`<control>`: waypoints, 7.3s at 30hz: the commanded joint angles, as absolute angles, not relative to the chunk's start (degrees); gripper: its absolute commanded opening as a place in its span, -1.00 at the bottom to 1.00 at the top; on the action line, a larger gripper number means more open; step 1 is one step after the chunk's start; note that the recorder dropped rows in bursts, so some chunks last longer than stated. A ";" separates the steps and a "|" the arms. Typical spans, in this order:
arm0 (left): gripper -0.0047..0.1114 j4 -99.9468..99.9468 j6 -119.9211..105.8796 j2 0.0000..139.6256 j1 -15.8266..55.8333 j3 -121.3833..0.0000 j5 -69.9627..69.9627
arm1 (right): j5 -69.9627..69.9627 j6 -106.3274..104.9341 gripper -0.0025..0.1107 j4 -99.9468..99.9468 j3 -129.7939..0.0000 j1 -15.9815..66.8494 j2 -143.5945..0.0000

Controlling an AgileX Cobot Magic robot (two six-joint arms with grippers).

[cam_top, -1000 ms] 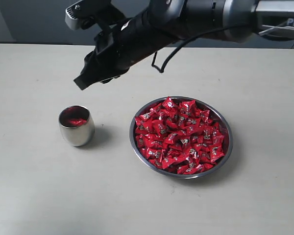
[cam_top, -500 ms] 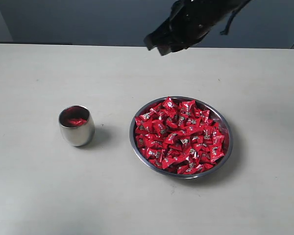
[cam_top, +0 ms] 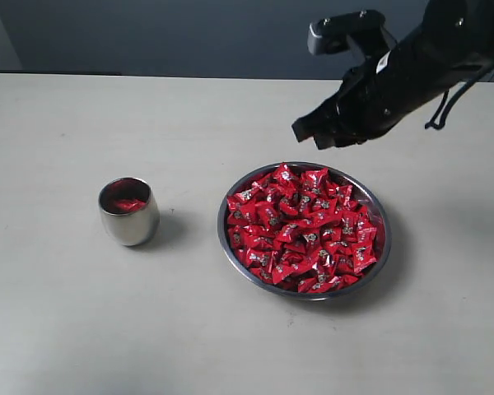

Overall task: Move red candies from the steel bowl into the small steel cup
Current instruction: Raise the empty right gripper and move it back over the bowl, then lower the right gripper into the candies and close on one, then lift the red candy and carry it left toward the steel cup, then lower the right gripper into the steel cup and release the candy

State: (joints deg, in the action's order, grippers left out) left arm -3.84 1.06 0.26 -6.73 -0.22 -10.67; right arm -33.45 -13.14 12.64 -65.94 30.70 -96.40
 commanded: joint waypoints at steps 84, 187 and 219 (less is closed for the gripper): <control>-0.91 -3.90 1.13 0.00 -6.77 0.00 -10.39 | -22.48 -7.91 -0.97 24.64 -56.96 30.31 -109.56; -0.91 -3.90 1.13 0.00 -6.77 0.00 -10.34 | -32.04 -70.42 -0.97 76.50 -78.97 45.17 -117.42; -0.91 -3.90 1.13 0.00 -6.77 0.00 -10.34 | -32.02 -65.94 -0.82 71.87 -86.07 48.67 -123.49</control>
State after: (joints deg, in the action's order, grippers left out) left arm -3.84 1.06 0.26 -6.73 -0.22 -10.67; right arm -31.84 -65.78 72.40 -85.73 48.49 -123.62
